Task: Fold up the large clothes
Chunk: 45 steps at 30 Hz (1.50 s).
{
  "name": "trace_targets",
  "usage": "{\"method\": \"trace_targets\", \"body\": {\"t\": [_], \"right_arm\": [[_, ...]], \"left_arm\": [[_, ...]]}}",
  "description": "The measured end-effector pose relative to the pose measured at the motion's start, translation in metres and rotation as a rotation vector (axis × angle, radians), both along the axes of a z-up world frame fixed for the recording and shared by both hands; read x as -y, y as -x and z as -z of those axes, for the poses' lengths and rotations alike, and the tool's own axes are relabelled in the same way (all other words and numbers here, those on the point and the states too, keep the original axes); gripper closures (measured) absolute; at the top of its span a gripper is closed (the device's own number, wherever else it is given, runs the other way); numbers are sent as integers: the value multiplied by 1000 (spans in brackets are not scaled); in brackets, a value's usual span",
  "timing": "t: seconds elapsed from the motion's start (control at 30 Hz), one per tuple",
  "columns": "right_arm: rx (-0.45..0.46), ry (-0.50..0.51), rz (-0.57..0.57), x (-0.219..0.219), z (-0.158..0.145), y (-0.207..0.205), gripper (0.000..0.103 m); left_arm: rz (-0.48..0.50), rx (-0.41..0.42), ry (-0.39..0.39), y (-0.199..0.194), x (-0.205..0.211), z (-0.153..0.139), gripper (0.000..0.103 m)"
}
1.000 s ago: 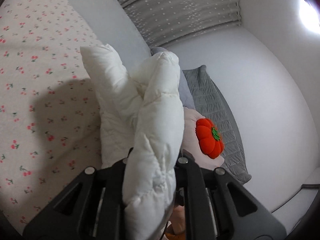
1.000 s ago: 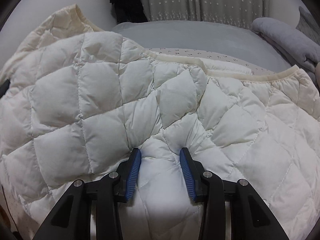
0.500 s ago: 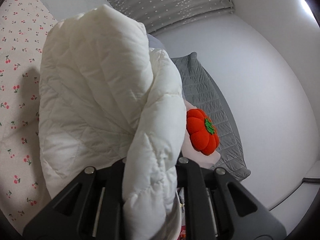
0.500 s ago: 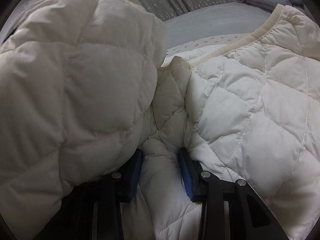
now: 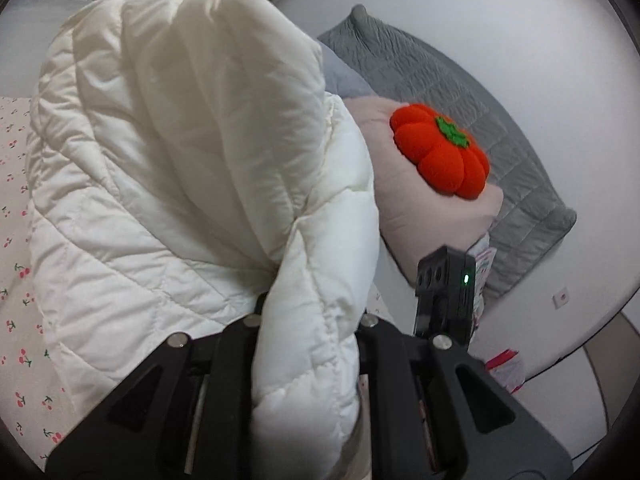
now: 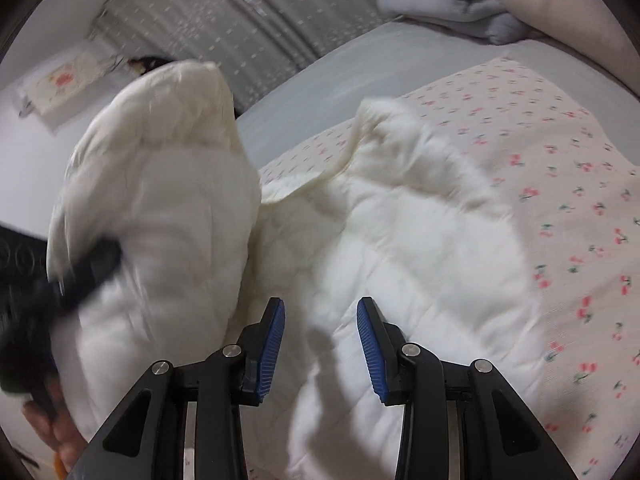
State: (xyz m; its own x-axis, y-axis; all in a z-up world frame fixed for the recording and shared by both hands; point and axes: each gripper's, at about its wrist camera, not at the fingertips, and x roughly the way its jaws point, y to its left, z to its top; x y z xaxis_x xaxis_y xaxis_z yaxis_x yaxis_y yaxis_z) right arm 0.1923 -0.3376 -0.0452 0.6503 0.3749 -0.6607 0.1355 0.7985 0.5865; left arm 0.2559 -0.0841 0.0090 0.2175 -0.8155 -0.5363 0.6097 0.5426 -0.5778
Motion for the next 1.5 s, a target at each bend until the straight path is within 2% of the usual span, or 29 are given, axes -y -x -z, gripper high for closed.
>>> {"method": "trace_targets", "body": {"t": [0.1, 0.17, 0.23, 0.3, 0.37, 0.4, 0.43, 0.47, 0.5, 0.53, 0.6, 0.7, 0.77, 0.8, 0.83, 0.93, 1.03, 1.13, 1.2, 1.3, 1.37, 1.4, 1.43, 1.5], "right_arm": [[-20, -83, 25, 22, 17, -7, 64], [-40, -148, 40, 38, 29, -9, 68], [-23, -232, 50, 67, 32, -8, 70], [6, -259, 73, 82, 29, 1, 68], [29, -263, 92, 94, 22, 12, 55], [46, -273, 100, 100, 15, 18, 43], [59, -278, 109, 103, 11, 21, 36], [76, -286, 109, 108, 3, 25, 34], [103, -303, 97, 106, -6, 30, 25], [133, -308, 83, 105, -17, 33, 21], [196, -261, 51, 98, -46, 37, 21], [291, -186, -43, 69, -84, 38, 22], [304, -133, -117, 46, -103, 22, 36], [294, -104, -155, 31, -108, 12, 52], [275, -72, -178, 23, -109, 3, 58], [187, 26, -151, 17, -99, -16, 64], [73, 119, -79, 27, -73, -30, 65], [18, 133, -71, 33, -51, -24, 65], [13, 140, -60, 35, -44, -18, 65], [8, 165, -54, 33, -42, -9, 64], [18, 181, -55, 32, -42, -8, 64], [26, 192, -61, 30, -43, -7, 64], [35, 206, -63, 28, -44, -6, 64], [46, 243, -67, 23, -41, -3, 64]], "left_arm": [[57, 48, -100, 4, 34, 12, 86], [74, 77, -151, 3, 53, 18, 86], [94, 62, -170, 3, 60, 26, 85], [108, 44, -176, 4, 67, 37, 84], [117, 51, -184, 5, 64, 44, 82], [122, 61, -187, 8, 62, 44, 80], [124, 69, -189, 6, 57, 43, 79], [124, 72, -193, 8, 65, 42, 79], [128, 73, -200, 10, 74, 38, 78], [133, 80, -208, 12, 73, 37, 77], [140, 97, -220, 19, 77, 41, 75], [154, 112, -227, 27, 93, 40, 69], [170, 118, -220, 31, 94, 37, 61], [181, 124, -214, 33, 95, 36, 56], [191, 129, -208, 36, 95, 35, 50], [234, 149, -211, 46, 84, 32, 39], [303, 191, -257, 60, 68, 24, 34], [374, 208, -266, 69, 48, 14, 34], [393, 185, -228, 65, 30, 4, 34], [323, 199, -177, 47, 12, -14, 34], [213, 243, -201, 24, 3, -20, 34], [167, 271, -238, 19, 10, -21, 37], [121, 303, -283, 7, 13, -20, 51], [60, 334, -348, -13, 22, -13, 62]]}}
